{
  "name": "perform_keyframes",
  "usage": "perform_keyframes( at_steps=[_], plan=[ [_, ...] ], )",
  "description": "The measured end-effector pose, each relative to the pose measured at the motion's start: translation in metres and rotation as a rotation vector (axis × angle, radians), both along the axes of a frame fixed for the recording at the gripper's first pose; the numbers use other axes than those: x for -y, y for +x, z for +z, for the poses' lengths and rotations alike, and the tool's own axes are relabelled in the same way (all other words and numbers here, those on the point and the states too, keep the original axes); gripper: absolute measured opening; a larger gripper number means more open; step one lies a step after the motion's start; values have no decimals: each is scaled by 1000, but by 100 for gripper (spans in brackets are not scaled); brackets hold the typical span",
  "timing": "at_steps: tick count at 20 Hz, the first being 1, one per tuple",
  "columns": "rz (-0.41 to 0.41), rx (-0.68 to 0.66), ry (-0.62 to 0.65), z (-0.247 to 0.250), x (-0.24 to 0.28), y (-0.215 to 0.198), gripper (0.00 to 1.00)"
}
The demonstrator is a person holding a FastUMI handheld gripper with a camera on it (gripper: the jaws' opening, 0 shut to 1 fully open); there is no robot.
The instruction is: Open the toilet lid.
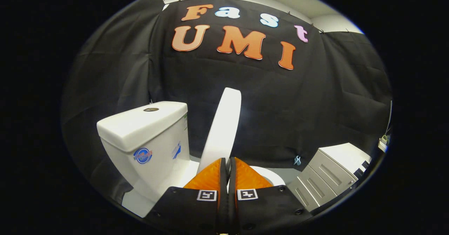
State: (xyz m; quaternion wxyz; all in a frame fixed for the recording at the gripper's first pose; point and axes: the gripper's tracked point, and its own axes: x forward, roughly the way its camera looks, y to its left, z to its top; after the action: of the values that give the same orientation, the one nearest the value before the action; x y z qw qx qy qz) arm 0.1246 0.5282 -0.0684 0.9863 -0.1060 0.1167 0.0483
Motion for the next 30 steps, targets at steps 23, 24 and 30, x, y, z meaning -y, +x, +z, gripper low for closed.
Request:
perform_keyframes(
  at_steps=[23,24,30],
  plan=[
    [151,110,-163,-10,-124,-19,8],
    [146,117,-173,-11,-126,-20,8],
    [90,144,-238,-12,-126,-16,8]
  ],
)
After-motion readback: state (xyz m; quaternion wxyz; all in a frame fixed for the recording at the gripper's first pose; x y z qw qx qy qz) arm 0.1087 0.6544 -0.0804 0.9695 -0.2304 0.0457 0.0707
